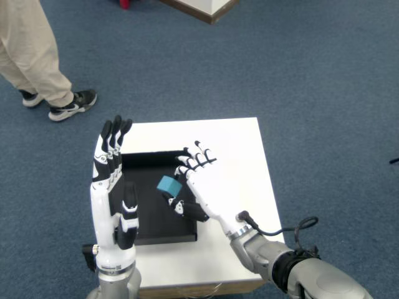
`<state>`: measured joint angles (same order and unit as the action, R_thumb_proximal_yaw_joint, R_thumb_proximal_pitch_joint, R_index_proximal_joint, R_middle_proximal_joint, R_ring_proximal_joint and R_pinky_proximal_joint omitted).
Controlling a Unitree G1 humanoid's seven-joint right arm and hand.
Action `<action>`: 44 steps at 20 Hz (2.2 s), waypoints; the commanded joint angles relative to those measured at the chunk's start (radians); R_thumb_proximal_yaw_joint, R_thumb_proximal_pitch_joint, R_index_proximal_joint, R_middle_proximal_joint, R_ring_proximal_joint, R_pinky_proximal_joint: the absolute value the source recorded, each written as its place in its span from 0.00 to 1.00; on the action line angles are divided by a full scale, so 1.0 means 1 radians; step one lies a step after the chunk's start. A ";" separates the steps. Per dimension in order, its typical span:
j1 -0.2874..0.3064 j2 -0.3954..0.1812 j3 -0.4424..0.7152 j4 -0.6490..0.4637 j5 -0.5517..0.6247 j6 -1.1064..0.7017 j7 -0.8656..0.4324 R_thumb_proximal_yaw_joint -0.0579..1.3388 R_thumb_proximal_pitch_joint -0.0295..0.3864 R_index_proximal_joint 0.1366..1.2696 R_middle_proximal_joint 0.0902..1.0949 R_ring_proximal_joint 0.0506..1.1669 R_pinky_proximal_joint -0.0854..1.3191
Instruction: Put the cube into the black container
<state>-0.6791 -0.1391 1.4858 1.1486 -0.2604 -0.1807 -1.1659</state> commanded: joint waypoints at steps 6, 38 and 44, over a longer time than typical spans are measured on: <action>-0.043 0.000 -0.012 -0.003 -0.041 0.039 0.040 0.39 0.31 0.50 0.30 0.22 0.18; -0.054 -0.129 -0.106 -0.040 0.075 -0.378 -0.249 0.26 0.02 0.06 0.08 0.11 0.14; -0.036 -0.269 -0.112 -0.094 0.039 -0.673 -0.415 0.26 0.03 0.03 0.06 0.09 0.14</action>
<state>-0.6754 -0.3939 1.4017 1.0771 -0.2258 -0.8088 -1.5251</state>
